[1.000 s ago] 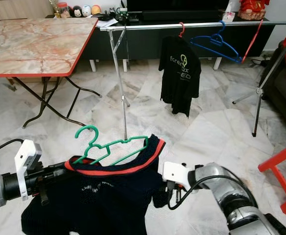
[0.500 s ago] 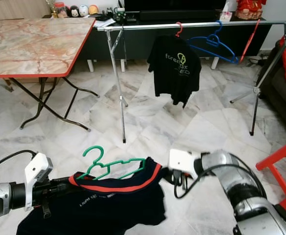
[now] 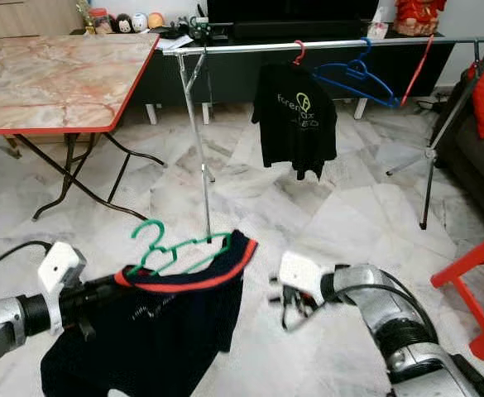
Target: Hang hanger
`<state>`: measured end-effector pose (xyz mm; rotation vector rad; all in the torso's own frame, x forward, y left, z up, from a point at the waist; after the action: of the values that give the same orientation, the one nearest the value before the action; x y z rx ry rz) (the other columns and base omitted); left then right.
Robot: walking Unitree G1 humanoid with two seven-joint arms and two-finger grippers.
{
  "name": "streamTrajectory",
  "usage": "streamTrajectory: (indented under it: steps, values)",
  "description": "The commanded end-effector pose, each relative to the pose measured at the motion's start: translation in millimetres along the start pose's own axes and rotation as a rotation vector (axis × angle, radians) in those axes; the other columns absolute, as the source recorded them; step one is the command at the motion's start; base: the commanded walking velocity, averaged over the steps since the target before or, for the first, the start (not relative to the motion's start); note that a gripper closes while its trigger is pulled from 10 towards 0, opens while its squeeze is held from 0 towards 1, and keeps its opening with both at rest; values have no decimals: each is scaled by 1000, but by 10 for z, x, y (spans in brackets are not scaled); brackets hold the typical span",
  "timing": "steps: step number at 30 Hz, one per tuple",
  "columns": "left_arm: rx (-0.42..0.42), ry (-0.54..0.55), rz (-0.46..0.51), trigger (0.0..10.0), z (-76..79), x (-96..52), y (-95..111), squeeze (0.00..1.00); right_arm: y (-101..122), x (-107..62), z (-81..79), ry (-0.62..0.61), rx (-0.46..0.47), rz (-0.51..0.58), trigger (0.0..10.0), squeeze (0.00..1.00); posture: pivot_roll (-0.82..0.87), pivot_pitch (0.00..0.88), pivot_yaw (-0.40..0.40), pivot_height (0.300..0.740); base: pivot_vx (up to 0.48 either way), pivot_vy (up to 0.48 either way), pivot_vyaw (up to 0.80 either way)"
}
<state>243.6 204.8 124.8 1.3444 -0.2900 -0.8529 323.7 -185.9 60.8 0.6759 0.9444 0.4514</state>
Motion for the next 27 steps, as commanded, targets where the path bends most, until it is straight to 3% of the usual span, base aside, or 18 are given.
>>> streamTrajectory:
  steps: [1, 5, 7, 13, 14, 15, 16, 17, 27]
  values:
    - [26, 35, 30, 0, -40, -25, 49, 0, 7, -14, 36, -61, 59, 24, 10000, 0, 1, 37, 14, 740, 0, 0, 0]
    - [25, 43, 38, 0, -40, -20, 49, 0, 9, -4, 35, -79, 69, 21, 10000, 0, 1, 37, 14, 740, 0, 0, 0]
    - [42, 159, 162, 0, -92, 83, 171, 0, 64, 84, -94, -167, 312, 142, 10000, 0, 1, 44, 13, 740, 0, 0, 0]
    - [67, 283, 289, 0, -146, 189, 296, 0, 57, 153, -208, -253, 448, 177, 10000, 0, -12, 49, 13, 740, 0, 0, 0]
    - [116, 267, 288, 3294, -69, 264, 333, 0, 68, 192, -263, -247, 510, 203, 10000, 0, -10, 50, 9, 740, 0, 0, 0]
    - [138, 261, 291, 3294, -31, 298, 355, 0, 76, 212, -292, -240, 534, 216, 10000, 0, -10, 50, 9, 740, 0, 0, 0]
    - [168, 255, 290, 8745, 8, 334, 375, 0, 85, 233, -319, -235, 560, 230, 10000, 0, -10, 50, 9, 740, 0, 0, 0]
    - [194, 254, 291, 10000, 34, 361, 389, 0, 101, 244, -341, -231, 579, 239, 10000, 0, -10, 50, 9, 740, 0, 0, 0]
    - [398, 279, 225, 10000, 114, 462, 281, 0, 360, 254, -230, -255, 631, 398, 10000, 0, -5, 53, 8, 740, 0, 0, 0]
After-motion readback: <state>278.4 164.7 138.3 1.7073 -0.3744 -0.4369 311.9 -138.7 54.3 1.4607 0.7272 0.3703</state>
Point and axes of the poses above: a point about 5 cm out from each wrist's last joint towards the gripper, its own x axis pointing out of the wrist towards the gripper, its own y axis along the axis of the wrist's last joint, z = x × y, the point moved 1 cm from there along x, pointing out of the wrist towards the gripper, and after that the axes turned 13 degrees about -x, right-handed, at the moved point
